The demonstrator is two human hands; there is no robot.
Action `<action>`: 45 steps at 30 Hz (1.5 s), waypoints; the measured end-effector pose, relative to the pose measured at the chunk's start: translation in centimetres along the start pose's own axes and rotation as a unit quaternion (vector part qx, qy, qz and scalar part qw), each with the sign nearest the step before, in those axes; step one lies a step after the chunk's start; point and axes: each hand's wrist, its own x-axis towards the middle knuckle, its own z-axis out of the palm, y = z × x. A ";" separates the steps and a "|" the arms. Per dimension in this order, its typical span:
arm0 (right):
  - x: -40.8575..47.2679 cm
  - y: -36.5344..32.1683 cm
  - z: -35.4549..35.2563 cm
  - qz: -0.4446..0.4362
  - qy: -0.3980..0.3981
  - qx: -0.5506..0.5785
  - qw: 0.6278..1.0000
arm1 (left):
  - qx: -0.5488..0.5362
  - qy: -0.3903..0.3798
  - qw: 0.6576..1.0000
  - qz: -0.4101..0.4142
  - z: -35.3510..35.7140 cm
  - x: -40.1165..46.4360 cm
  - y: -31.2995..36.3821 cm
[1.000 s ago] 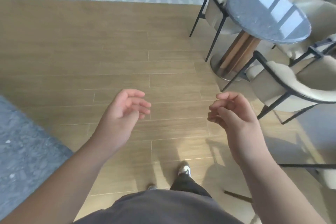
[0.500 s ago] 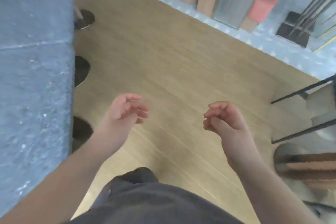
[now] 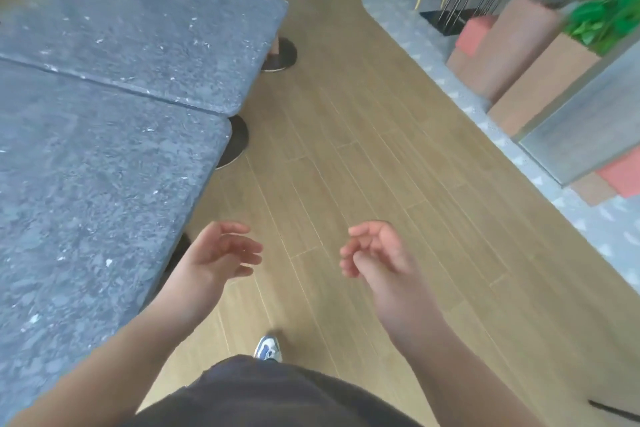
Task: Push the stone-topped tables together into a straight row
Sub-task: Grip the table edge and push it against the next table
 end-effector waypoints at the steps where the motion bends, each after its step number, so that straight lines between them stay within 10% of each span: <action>1: 2.3 -0.6 -0.2 -0.006 -0.014 -0.004 1.000 | -0.005 0.011 1.000 -0.004 0.1 1.8 0.3; 18: 35.6 -3.3 -2.1 0.023 -0.271 -0.008 0.962 | -0.149 0.317 0.936 -0.038 1.4 21.5 2.7; 29: 51.5 -1.3 10.8 0.158 -0.368 -0.084 0.913 | -0.469 0.496 0.726 -0.088 0.1 27.3 -3.1; 38: 58.3 7.3 22.2 0.423 -0.285 -0.118 0.852 | -0.728 0.513 0.440 -0.113 -6.3 31.7 -10.3; 45: 61.4 9.6 27.6 0.504 -0.251 -0.055 0.824 | -0.707 0.556 0.419 -0.122 -9.5 36.1 -13.7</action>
